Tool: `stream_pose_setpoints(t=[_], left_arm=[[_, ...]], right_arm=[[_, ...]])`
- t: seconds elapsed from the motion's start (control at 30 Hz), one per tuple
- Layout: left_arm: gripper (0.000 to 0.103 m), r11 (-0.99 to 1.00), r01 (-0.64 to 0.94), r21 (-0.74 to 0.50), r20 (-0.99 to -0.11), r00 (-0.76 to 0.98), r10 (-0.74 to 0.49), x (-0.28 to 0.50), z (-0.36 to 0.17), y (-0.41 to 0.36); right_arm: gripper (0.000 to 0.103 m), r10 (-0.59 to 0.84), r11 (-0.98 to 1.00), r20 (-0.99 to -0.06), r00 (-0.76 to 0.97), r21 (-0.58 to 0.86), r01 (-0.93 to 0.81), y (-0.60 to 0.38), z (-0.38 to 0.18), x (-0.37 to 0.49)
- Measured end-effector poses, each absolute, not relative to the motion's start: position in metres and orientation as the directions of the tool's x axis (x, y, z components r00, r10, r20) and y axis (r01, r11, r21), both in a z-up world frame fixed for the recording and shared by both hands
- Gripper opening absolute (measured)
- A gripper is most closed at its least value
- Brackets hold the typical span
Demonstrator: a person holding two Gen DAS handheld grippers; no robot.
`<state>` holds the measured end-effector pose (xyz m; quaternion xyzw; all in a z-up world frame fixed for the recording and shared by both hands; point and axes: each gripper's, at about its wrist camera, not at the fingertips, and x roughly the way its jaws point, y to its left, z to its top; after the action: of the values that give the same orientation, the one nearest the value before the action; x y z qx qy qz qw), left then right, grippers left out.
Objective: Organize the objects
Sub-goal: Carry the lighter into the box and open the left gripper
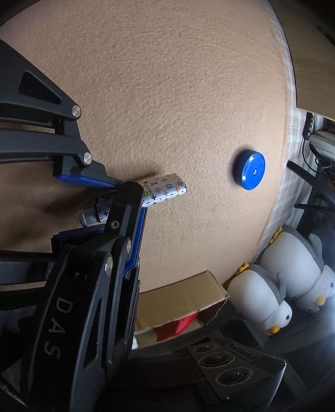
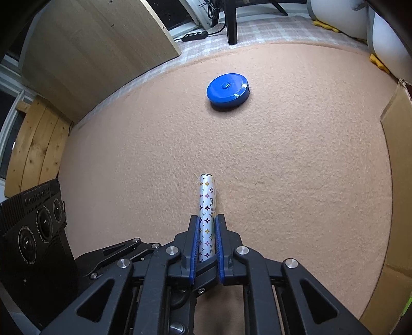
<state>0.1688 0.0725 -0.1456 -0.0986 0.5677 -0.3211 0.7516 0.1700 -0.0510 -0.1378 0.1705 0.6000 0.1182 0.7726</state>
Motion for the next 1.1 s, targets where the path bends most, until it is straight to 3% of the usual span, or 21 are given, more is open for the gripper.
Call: stream_pose_setpoints(t=[0.43,0.7,1.1], left_arm=[[0.028,0.733,0.471,-0.491,-0.758,0.183,-0.626,0.151,-0.093,0.04],[0.028,0.651,0.569,-0.502,-0.722,0.139,-0.678,0.127,-0.06,-0.029],[0.029,0.553,0.662,-0.506,-0.723,0.024,-0.69,0.095,-0.054,-0.122]], right_arm=[[0.012,0.364,0.918,-0.861,0.356,0.395,0.016,-0.084,-0.088,0.144],[0.012,0.278,0.931,-0.851,0.445,0.353,0.095,-0.145,-0.052,0.111],[0.014,0.233,0.901,-0.849,0.475,0.372,0.224,-0.226,-0.047,0.07]])
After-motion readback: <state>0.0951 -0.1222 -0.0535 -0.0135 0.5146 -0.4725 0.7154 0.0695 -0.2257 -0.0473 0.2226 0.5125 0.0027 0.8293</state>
